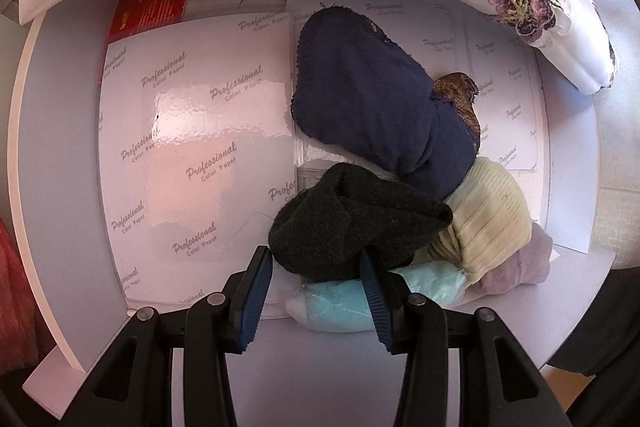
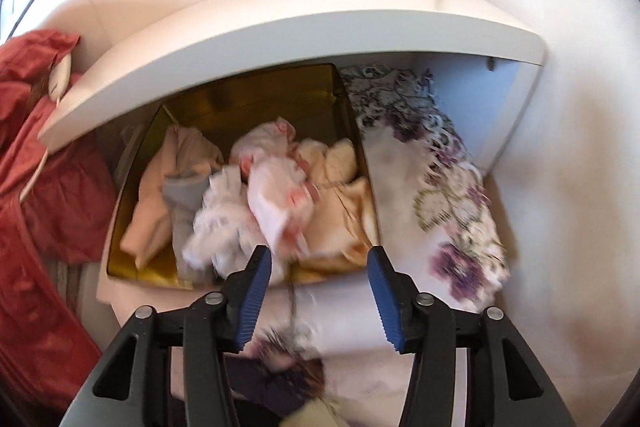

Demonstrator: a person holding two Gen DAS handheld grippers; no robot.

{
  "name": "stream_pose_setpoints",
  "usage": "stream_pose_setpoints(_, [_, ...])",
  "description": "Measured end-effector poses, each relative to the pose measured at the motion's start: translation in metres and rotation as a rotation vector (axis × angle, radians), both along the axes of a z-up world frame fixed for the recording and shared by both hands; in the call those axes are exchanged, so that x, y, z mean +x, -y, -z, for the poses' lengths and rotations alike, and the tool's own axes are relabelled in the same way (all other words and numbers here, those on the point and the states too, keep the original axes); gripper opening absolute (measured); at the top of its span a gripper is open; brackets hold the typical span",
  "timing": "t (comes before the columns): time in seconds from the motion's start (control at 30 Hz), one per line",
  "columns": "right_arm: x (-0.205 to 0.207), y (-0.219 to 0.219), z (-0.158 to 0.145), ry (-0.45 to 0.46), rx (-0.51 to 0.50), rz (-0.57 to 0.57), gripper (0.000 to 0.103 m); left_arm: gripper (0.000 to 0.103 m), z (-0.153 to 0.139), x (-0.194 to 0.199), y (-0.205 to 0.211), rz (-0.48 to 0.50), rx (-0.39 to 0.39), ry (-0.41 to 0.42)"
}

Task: Organize soft objects
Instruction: 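Carry the pink printed bundle into the gold tray and open the right tool, then return the right tool to the drawer while the left tool grips the black knit item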

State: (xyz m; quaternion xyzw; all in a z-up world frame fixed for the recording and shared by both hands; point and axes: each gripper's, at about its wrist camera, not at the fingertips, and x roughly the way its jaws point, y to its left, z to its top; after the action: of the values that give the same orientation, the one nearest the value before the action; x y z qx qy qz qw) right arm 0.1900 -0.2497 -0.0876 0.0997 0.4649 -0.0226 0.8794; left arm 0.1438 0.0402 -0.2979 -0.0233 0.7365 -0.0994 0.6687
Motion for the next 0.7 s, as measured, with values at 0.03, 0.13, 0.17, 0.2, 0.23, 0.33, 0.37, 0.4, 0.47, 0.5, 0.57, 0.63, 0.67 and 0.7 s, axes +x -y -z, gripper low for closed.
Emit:
stream_pose_setpoints(0.03, [-0.01, 0.003, 0.001, -0.009, -0.008, 0.0, 0.055, 0.047, 0.0, 0.0, -0.001, -0.003, -0.002, -0.001])
stream_pose_setpoints(0.13, [-0.035, 0.012, 0.011, -0.069, -0.008, 0.036, 0.065, 0.047, 0.0, 0.0, -0.005, -0.022, -0.017, -0.011])
stream_pose_setpoints(0.17, [-0.043, 0.015, 0.021, -0.11, 0.004, 0.039, 0.067, 0.047, 0.0, 0.001, -0.007, -0.025, -0.02, -0.014])
stream_pose_setpoints(0.2, [-0.049, 0.016, 0.031, -0.156, 0.011, 0.042, 0.068, 0.047, 0.0, 0.001, -0.008, -0.029, -0.023, -0.016])
stream_pose_setpoints(0.23, [-0.055, 0.017, 0.045, -0.217, 0.016, 0.042, 0.068, 0.047, 0.0, 0.001, -0.009, -0.029, -0.024, -0.016])
stream_pose_setpoints(0.33, [-0.074, 0.019, 0.098, -0.414, 0.065, 0.043, 0.068, 0.047, -0.001, 0.0, -0.01, -0.022, -0.023, -0.012])
stream_pose_setpoints(0.37, [-0.08, 0.021, 0.118, -0.485, 0.098, 0.057, 0.068, 0.047, -0.001, -0.001, -0.01, -0.019, -0.023, -0.011])
stream_pose_setpoints(0.4, [-0.085, 0.023, 0.134, -0.544, 0.131, 0.073, 0.068, 0.047, -0.001, -0.001, -0.011, -0.023, -0.026, -0.013])
stream_pose_setpoints(0.47, [-0.091, 0.027, 0.156, -0.625, 0.174, 0.098, 0.068, 0.047, -0.001, -0.001, -0.014, -0.043, -0.039, -0.022])
stream_pose_setpoints(0.5, [-0.092, 0.028, 0.162, -0.643, 0.181, 0.099, 0.068, 0.047, -0.001, -0.002, -0.016, -0.053, -0.045, -0.024])
stream_pose_setpoints(0.57, [-0.092, 0.029, 0.168, -0.653, 0.178, 0.096, 0.068, 0.047, 0.0, -0.002, -0.019, -0.069, -0.05, -0.024])
stream_pose_setpoints(0.63, [-0.093, 0.028, 0.174, -0.665, 0.196, 0.094, 0.068, 0.047, -0.001, -0.002, -0.023, -0.083, -0.054, -0.021])
stream_pose_setpoints(0.67, [-0.092, 0.028, 0.176, -0.665, 0.206, 0.094, 0.07, 0.047, 0.0, 0.0, -0.026, -0.088, -0.057, -0.022])
stream_pose_setpoints(0.7, [-0.092, 0.028, 0.178, -0.667, 0.207, 0.092, 0.07, 0.047, 0.001, 0.0, -0.027, -0.092, -0.057, -0.024])
